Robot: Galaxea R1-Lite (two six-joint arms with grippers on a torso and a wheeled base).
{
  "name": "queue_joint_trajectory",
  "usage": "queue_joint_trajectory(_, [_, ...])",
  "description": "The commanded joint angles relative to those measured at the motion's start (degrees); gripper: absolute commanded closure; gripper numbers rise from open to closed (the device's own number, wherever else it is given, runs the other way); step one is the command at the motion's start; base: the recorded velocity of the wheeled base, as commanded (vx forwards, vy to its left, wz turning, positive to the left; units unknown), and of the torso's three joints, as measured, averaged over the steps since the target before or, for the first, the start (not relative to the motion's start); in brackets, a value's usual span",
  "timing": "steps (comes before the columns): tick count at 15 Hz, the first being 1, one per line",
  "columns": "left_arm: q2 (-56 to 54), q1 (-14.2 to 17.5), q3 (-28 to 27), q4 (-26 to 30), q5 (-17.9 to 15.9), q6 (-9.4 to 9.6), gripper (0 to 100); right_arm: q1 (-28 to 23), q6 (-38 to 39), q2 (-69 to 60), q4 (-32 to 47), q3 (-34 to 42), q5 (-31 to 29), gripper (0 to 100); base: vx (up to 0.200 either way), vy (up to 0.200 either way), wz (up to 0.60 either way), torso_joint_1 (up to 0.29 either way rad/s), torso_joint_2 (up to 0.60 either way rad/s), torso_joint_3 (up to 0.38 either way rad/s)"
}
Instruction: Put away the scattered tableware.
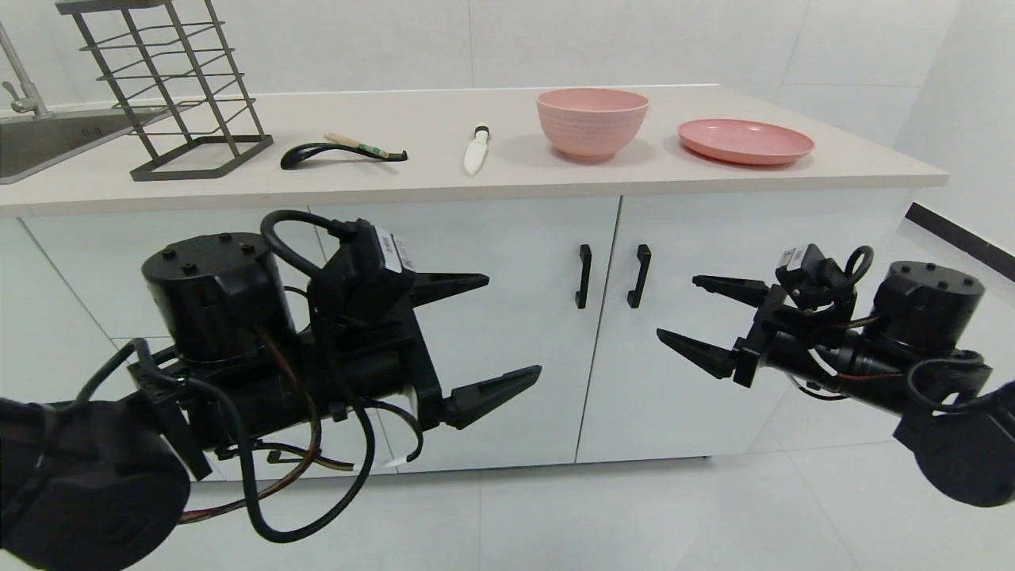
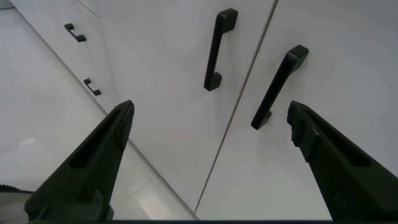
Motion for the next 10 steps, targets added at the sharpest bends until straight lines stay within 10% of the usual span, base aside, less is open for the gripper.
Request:
queue_joint_trajectory(1, [3.01, -3.28, -2.13, -0.19, 0.06, -1.64, 0, 0.13, -0.05, 5.77, -0.06, -3.89, -0.21, 0, 0.000, 0.000, 0.00, 0.000, 0.00, 0.000])
queue_joint_trajectory(10, [9.86, -4.60, -8.63, -4.41, 0.15, -2.78, 0, 0.93, -0.05, 12.54, 0.03, -13.82, -0.47, 0, 0.000, 0.000, 0.00, 0.000, 0.00, 0.000])
